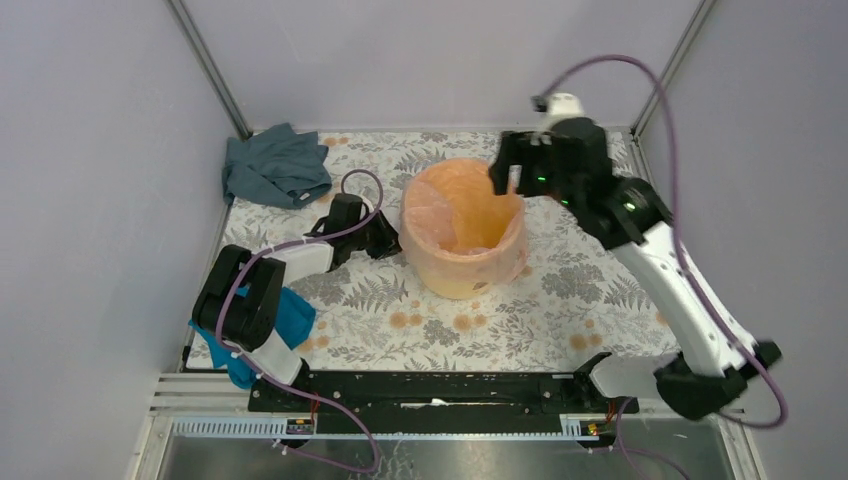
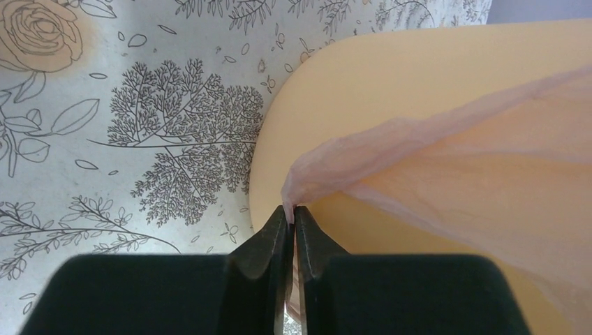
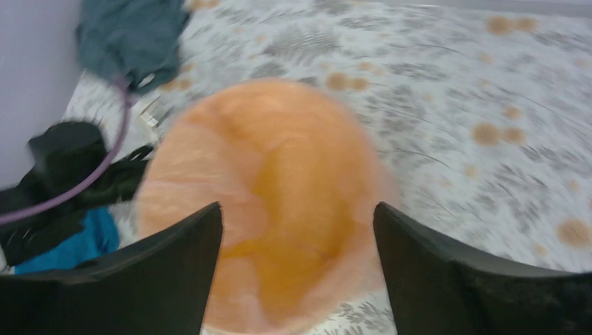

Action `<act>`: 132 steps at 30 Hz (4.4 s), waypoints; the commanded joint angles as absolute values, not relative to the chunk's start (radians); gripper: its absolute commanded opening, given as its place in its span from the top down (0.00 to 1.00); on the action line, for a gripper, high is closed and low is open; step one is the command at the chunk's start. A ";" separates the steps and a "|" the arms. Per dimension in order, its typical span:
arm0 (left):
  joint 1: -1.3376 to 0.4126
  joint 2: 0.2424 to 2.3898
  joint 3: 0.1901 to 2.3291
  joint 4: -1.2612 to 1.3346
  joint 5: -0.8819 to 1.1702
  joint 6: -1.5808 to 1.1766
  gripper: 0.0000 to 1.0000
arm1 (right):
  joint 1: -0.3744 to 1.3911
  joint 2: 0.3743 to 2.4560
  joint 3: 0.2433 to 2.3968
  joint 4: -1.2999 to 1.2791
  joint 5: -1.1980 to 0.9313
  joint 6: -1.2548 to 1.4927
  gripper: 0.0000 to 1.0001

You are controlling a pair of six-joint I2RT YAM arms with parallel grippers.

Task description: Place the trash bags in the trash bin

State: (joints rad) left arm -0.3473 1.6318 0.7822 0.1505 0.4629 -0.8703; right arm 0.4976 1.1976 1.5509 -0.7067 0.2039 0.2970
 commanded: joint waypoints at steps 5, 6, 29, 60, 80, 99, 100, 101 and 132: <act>-0.346 1.550 0.732 0.255 0.500 -0.908 0.87 | 0.724 1.570 1.675 -0.700 0.190 0.241 0.43; -0.347 1.545 0.730 0.253 0.501 -0.909 0.87 | 0.731 1.596 1.669 -0.688 0.200 0.245 0.48; -0.390 1.519 0.730 0.231 0.468 -0.902 0.86 | 0.613 1.605 1.372 -0.499 0.152 0.298 0.22; -0.399 1.530 0.755 0.227 0.474 -0.910 0.86 | 0.693 1.791 1.401 -0.476 0.143 0.290 0.00; -0.400 1.529 0.747 0.228 0.469 -0.912 0.86 | 0.692 1.561 1.488 -0.571 0.400 0.196 0.29; -0.402 1.534 0.769 0.214 0.469 -0.910 0.86 | 0.661 1.722 1.405 -0.319 0.651 0.107 0.53; -0.402 1.538 0.772 0.216 0.471 -0.910 0.86 | 0.663 1.714 1.414 -0.353 0.564 0.120 0.53; -0.402 1.541 0.776 0.219 0.473 -0.910 0.86 | 0.665 1.708 1.423 -0.389 0.482 0.133 0.53; -0.410 1.563 0.788 0.230 0.482 -0.918 0.84 | 0.675 1.994 1.297 -0.353 0.167 0.172 0.40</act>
